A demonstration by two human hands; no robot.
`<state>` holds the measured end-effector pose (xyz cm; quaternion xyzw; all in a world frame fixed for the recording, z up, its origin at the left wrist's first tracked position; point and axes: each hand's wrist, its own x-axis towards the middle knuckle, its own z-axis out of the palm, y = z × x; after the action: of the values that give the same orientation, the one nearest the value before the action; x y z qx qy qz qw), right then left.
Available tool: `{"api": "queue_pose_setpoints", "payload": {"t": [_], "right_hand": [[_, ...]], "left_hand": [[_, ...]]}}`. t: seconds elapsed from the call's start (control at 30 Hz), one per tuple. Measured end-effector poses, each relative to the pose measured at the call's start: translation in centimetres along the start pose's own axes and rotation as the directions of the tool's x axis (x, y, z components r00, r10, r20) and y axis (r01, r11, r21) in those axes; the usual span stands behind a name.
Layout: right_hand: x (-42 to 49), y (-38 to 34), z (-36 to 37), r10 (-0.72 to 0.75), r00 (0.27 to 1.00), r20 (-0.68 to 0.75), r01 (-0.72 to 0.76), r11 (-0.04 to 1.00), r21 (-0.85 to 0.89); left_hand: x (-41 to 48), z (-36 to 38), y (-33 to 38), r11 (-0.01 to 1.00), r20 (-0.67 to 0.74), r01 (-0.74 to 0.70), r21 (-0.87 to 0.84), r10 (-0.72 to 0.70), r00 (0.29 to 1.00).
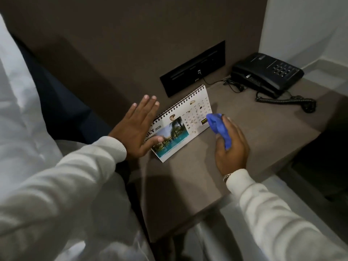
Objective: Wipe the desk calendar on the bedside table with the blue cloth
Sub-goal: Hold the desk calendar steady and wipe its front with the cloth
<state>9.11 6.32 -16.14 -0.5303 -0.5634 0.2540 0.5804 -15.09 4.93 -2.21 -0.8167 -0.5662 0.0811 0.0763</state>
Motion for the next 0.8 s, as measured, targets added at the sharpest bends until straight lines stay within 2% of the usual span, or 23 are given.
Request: {"api": "queue_pose_setpoints", "payload": {"t": [0.13,0.27,0.43,0.6,0.8], "right_hand": [[0.9,-1.8,2.9,-0.007,1.0,-0.026,0.01,0.995,0.099],[2.9,-2.8,5.7,0.014,0.999,-0.03,-0.01,0.989,0.149],[1.9,-3.2,8.8,-0.028,1.0,-0.005,0.029,0.997,0.073],[-2.0,-2.6,9.7,-0.001,0.995,0.1,-0.001,1.0,0.019],[2.5,-3.0,9.2,0.013,1.0,-0.02,-0.013,1.0,0.017]], "left_hand": [[1.5,0.9,-0.6,0.993,0.047,-0.114,0.018,0.113,0.992],[2.3,1.6,-0.8,0.984,0.039,-0.139,-0.109,0.143,0.989],[2.4,2.0,-1.2,0.978,0.033,-0.162,-0.13,0.167,0.985],[2.3,1.9,-1.2,0.977,0.009,-0.184,-0.106,0.186,0.983],[2.4,2.4,-1.7,0.974,-0.002,-0.208,-0.094,0.209,0.978]]}}
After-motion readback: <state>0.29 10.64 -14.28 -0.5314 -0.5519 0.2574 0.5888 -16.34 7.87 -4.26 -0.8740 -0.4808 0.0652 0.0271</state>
